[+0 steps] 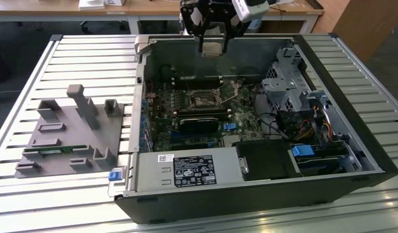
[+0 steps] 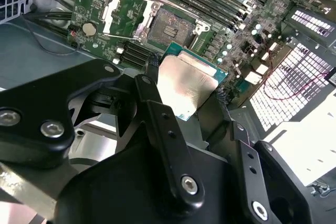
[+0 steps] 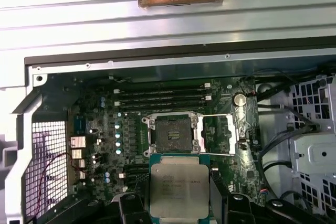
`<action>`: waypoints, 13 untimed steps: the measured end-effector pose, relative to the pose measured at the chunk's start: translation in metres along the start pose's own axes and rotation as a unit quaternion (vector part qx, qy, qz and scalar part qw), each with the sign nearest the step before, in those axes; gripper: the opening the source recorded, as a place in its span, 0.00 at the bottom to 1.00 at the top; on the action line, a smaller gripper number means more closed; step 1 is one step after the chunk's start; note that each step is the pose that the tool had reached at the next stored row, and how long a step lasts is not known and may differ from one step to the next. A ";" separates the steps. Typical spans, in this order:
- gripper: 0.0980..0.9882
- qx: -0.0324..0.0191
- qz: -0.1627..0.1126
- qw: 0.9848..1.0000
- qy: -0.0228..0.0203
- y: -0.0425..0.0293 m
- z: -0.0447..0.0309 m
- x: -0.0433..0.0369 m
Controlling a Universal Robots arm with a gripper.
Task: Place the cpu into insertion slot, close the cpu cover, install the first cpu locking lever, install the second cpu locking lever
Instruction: 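Place the cpu into insertion slot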
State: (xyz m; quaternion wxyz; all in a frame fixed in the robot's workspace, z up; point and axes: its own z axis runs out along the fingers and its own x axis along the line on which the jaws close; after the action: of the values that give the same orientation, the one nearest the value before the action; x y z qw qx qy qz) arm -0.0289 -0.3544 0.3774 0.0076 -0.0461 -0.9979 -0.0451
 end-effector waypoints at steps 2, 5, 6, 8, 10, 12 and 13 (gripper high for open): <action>0.50 0.000 0.002 1.000 0.000 0.0000 0.0000 0.0000; 0.50 0.000 0.004 1.000 0.000 0.0000 0.0000 0.0000; 0.50 0.000 0.005 1.000 0.000 0.0000 0.0000 0.0000; 0.50 0.000 0.006 1.000 -0.001 0.0000 0.0000 0.0001; 0.50 0.000 0.008 1.000 -0.001 0.0000 0.0000 0.0001; 0.50 0.000 0.009 1.000 -0.001 0.0000 0.0000 0.0001; 0.50 0.000 0.010 1.000 -0.001 0.0000 0.0000 0.0001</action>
State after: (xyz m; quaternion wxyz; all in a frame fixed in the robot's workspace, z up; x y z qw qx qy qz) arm -0.0290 -0.3544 0.3775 0.0072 -0.0561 -0.9974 -0.0452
